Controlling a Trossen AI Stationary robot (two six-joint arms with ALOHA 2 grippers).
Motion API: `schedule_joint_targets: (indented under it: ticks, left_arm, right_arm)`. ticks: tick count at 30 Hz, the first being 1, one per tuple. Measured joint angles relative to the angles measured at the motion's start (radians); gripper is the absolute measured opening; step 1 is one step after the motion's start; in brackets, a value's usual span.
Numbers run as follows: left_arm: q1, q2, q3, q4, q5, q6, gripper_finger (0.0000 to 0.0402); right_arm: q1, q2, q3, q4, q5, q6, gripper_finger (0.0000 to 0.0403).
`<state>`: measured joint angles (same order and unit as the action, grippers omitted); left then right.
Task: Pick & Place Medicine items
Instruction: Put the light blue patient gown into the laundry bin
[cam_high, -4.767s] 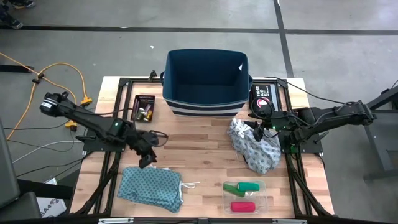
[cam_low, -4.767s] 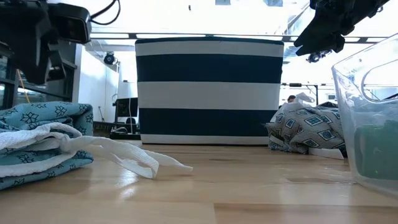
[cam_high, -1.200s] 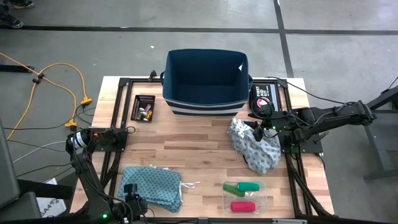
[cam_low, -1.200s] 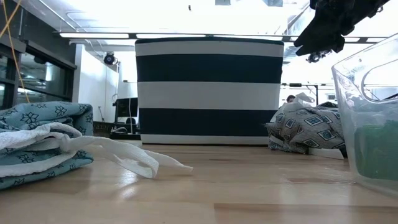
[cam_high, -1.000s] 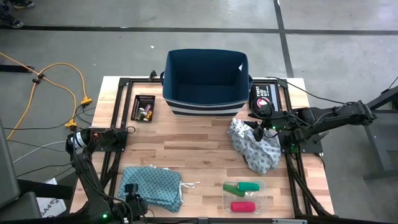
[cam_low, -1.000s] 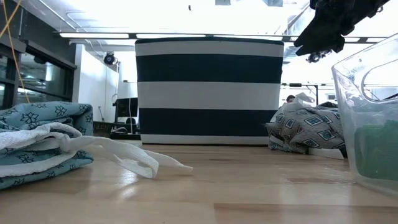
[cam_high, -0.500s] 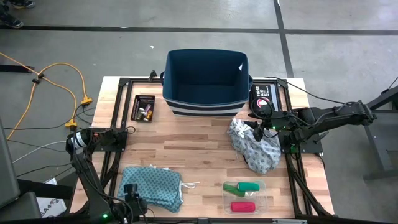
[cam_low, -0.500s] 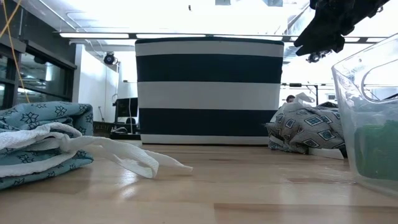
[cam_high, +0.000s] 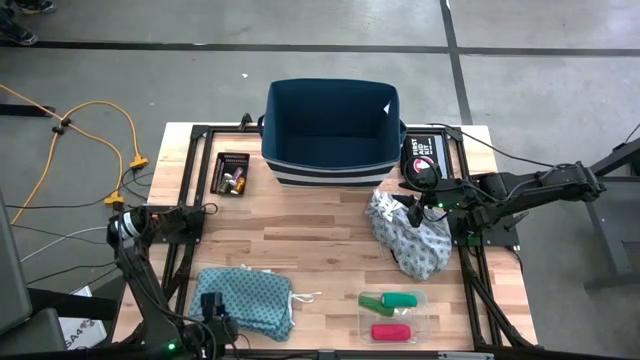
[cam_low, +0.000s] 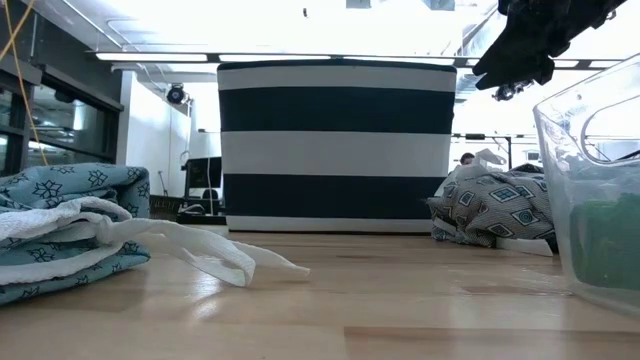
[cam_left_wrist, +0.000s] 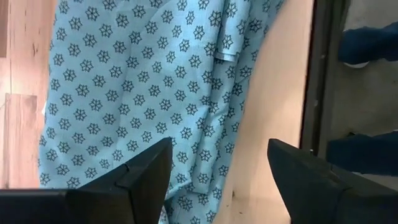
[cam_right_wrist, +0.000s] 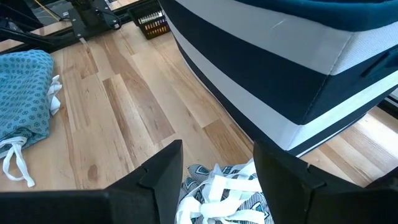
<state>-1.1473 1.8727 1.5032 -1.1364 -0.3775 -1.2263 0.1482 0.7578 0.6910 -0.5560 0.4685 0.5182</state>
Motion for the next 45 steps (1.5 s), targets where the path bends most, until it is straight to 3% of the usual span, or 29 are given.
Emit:
schedule_joint_targets:
  ticks: [25, 45]
  left_arm:
    - [-0.001, 0.165, 0.0, 0.094, -0.05, 0.041, 0.0256]
    - [-0.001, 0.212, 0.008, 0.012, -0.072, 0.048, 0.0256]
  right_arm:
    - [0.0, 0.0, 0.0, 0.0, 0.0, 0.0, 0.0184]
    - [0.0, 0.0, 0.0, 0.0, 0.0, 0.0, 0.0184]
